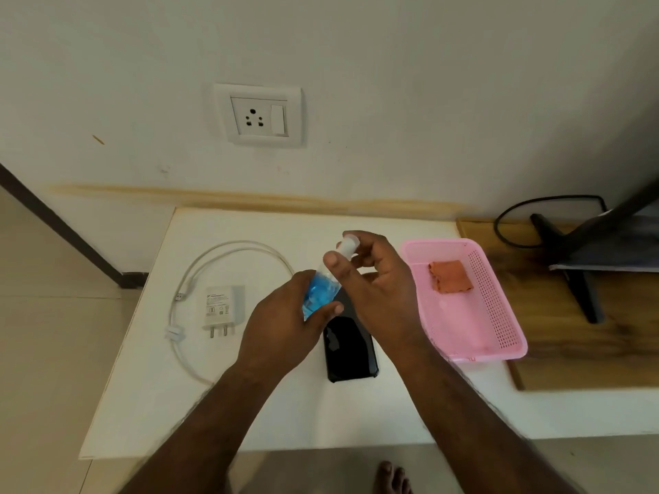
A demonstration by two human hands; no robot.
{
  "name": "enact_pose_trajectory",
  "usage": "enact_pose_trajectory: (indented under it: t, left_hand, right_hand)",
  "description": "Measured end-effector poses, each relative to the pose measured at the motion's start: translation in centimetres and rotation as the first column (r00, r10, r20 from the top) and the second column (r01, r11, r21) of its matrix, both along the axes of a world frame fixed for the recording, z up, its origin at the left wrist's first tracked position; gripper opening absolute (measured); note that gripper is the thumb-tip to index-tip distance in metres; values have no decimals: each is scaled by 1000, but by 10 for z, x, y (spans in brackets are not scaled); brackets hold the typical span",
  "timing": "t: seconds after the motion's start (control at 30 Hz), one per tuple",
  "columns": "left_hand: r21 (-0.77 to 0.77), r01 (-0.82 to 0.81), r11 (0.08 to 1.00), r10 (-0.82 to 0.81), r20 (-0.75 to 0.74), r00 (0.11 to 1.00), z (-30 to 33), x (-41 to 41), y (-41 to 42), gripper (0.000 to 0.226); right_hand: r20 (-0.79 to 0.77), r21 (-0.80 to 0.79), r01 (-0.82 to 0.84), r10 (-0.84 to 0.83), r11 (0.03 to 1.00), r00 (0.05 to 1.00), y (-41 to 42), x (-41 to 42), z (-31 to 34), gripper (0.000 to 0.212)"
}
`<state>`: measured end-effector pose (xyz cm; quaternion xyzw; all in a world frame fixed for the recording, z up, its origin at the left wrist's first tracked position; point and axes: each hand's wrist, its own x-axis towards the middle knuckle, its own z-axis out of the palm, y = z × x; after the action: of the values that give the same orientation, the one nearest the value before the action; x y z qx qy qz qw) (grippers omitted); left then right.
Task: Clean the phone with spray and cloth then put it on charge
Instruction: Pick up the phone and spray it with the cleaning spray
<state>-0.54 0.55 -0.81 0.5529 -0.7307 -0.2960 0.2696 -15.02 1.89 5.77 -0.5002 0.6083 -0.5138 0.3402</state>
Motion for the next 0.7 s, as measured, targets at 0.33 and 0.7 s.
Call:
enact_pose_trajectory:
  t: [0.33,0.7]
  left_hand:
    - [81,29,996,-29,4,1000,-2,-4,0,72]
    - [113,110,988,-114,30,993,-12,0,-4,51]
  right_hand:
    - [100,-44,-19,23,999,995,-1,-4,-3,39]
    - [154,-73,-116,127,990,980,-8,-19,-3,19]
